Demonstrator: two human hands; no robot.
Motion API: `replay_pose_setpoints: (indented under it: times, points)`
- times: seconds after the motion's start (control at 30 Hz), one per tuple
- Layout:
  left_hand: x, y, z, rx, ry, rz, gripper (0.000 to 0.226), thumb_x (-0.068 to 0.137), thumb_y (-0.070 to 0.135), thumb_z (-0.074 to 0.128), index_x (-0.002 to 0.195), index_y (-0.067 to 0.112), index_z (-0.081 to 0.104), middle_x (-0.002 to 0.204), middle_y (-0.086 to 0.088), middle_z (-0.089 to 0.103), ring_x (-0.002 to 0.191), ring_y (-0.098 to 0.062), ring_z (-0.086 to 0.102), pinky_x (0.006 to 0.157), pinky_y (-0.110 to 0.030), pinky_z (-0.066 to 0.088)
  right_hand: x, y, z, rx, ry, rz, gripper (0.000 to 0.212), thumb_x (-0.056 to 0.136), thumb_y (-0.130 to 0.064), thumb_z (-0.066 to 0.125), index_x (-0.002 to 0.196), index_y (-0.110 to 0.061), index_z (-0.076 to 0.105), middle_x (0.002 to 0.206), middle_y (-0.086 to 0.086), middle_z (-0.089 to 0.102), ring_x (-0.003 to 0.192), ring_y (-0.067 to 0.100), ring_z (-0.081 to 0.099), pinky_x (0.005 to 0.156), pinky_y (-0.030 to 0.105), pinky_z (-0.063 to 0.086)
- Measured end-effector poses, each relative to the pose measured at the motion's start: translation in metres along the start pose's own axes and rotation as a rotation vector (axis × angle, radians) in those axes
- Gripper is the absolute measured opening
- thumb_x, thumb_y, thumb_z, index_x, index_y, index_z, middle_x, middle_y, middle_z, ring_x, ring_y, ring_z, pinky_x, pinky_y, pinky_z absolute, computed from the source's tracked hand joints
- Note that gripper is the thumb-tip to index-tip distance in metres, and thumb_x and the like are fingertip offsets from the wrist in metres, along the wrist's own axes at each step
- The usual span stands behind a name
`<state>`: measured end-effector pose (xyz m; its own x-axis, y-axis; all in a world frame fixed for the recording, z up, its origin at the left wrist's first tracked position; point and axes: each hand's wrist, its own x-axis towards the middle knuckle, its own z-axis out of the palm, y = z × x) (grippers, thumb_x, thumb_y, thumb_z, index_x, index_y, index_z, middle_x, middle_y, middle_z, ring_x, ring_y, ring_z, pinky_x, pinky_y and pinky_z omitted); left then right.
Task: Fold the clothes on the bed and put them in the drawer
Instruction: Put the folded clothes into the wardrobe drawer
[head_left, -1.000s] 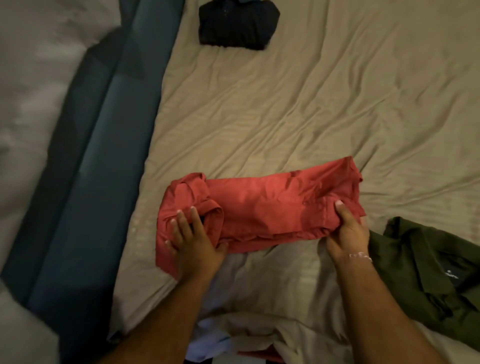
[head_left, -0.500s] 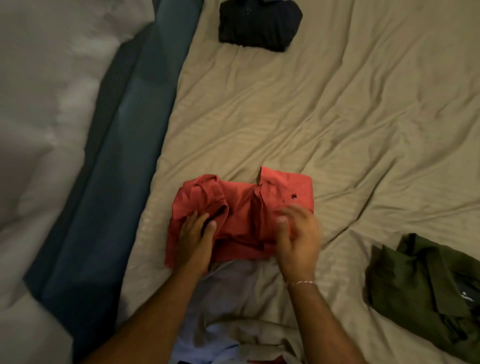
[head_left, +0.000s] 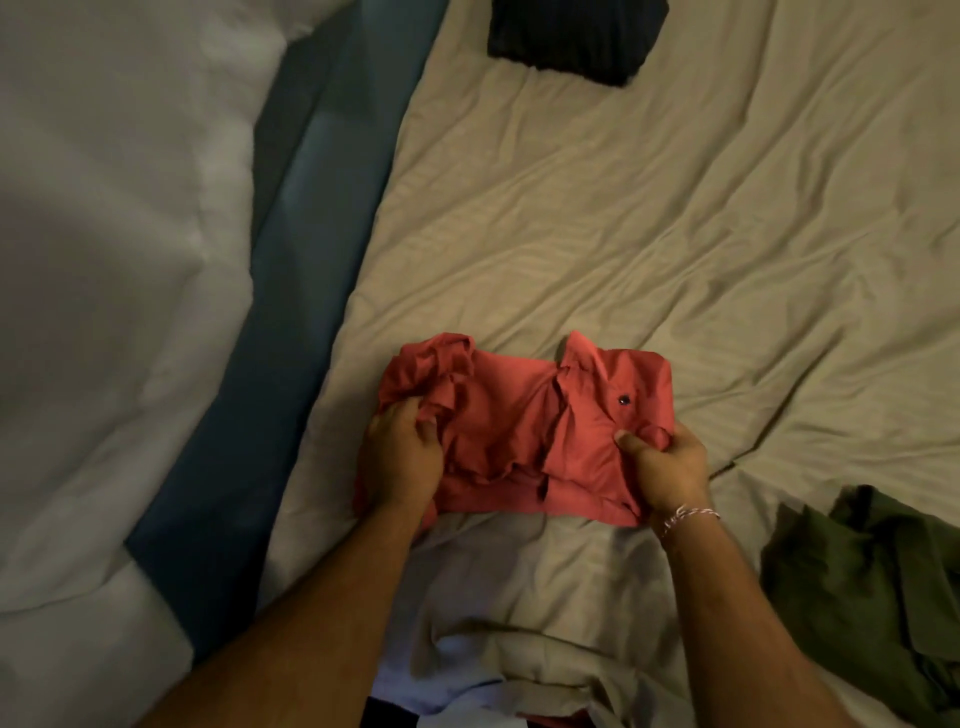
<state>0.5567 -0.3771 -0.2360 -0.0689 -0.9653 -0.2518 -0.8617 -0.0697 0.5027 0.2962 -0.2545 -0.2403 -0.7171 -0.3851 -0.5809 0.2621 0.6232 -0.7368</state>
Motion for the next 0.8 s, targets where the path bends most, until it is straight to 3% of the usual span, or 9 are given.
replay_pose_setpoints:
  times: [0.07, 0.13, 0.3, 0.37, 0.43, 0.57, 0.7, 0.8]
  points:
    - [0.012, -0.006, -0.02, -0.324, -0.076, -0.126, 0.03, 0.093, 0.027, 0.058, 0.116, 0.015, 0.072, 0.105, -0.008, 0.075, 0.101, -0.034, 0.069, 0.089, -0.045, 0.056, -0.003, -0.009, -0.007, -0.047, -0.007, -0.076, 0.02, 0.083, 0.0, 0.081, 0.098, -0.01, 0.072, 0.09, 0.011, 0.074, 0.08, 0.023, 0.066, 0.08, 0.033, 0.057]
    - [0.018, -0.008, -0.04, -0.619, -0.117, -0.261, 0.023, 0.096, 0.019, 0.063, 0.117, 0.02, 0.072, 0.104, 0.002, 0.075, 0.101, -0.027, 0.071, 0.093, -0.041, 0.056, -0.006, -0.021, -0.018, -0.12, 0.044, -0.148, 0.02, 0.084, -0.001, 0.079, 0.096, -0.014, 0.071, 0.091, 0.014, 0.074, 0.082, 0.026, 0.067, 0.081, 0.033, 0.057]
    - [0.021, -0.012, -0.078, -1.02, -0.124, -0.439, 0.027, 0.101, 0.01, 0.059, 0.126, 0.016, 0.069, 0.116, -0.009, 0.075, 0.104, -0.027, 0.072, 0.095, -0.041, 0.056, -0.05, -0.074, -0.021, -0.4, 0.285, -0.313, 0.033, 0.083, -0.014, 0.073, 0.116, -0.017, 0.071, 0.096, 0.013, 0.073, 0.093, 0.039, 0.068, 0.081, 0.038, 0.05]
    - [0.02, -0.015, -0.084, -1.071, -0.125, -0.48, 0.032, 0.102, 0.012, 0.058, 0.133, 0.014, 0.067, 0.117, -0.009, 0.076, 0.105, -0.027, 0.072, 0.093, -0.041, 0.056, -0.082, -0.091, 0.0, -0.477, 0.324, -0.419, 0.043, 0.079, -0.02, 0.072, 0.122, -0.024, 0.068, 0.1, 0.012, 0.074, 0.093, 0.038, 0.067, 0.078, 0.04, 0.052]
    - [0.018, -0.019, -0.087, -1.098, -0.129, -0.506, 0.031, 0.102, 0.014, 0.059, 0.131, 0.017, 0.068, 0.116, -0.008, 0.077, 0.105, -0.029, 0.073, 0.091, -0.043, 0.057, -0.109, -0.094, 0.037, -0.568, 0.245, -0.545, 0.051, 0.077, -0.024, 0.071, 0.127, -0.027, 0.065, 0.103, 0.008, 0.073, 0.095, 0.036, 0.066, 0.075, 0.04, 0.052]
    - [0.014, -0.022, -0.094, -1.099, -0.101, -0.536, 0.019, 0.102, 0.013, 0.058, 0.112, 0.021, 0.073, 0.11, -0.011, 0.077, 0.099, -0.03, 0.073, 0.088, -0.043, 0.059, -0.15, -0.074, 0.118, -0.804, -0.194, -0.6, 0.06, 0.083, -0.052, 0.065, 0.138, -0.031, 0.056, 0.121, 0.0, 0.067, 0.112, 0.029, 0.063, 0.08, 0.041, 0.053]
    - [0.016, -0.025, -0.096, -1.047, -0.06, -0.517, 0.025, 0.101, 0.015, 0.061, 0.123, 0.018, 0.071, 0.123, -0.011, 0.074, 0.113, -0.032, 0.07, 0.101, -0.05, 0.055, -0.125, -0.05, 0.113, -0.626, -0.044, -0.702, 0.037, 0.083, -0.044, 0.06, 0.116, -0.028, 0.07, 0.108, 0.004, 0.065, 0.096, 0.035, 0.062, 0.074, 0.042, 0.052]
    - [0.012, -0.015, -0.095, -0.996, -0.025, -0.498, 0.019, 0.101, 0.015, 0.061, 0.112, 0.024, 0.074, 0.114, -0.005, 0.076, 0.111, -0.029, 0.071, 0.1, -0.047, 0.056, -0.108, -0.024, 0.104, -0.825, -0.185, -0.788, 0.05, 0.081, -0.05, 0.05, 0.128, -0.04, 0.066, 0.115, 0.0, 0.059, 0.1, 0.031, 0.057, 0.078, 0.042, 0.05]
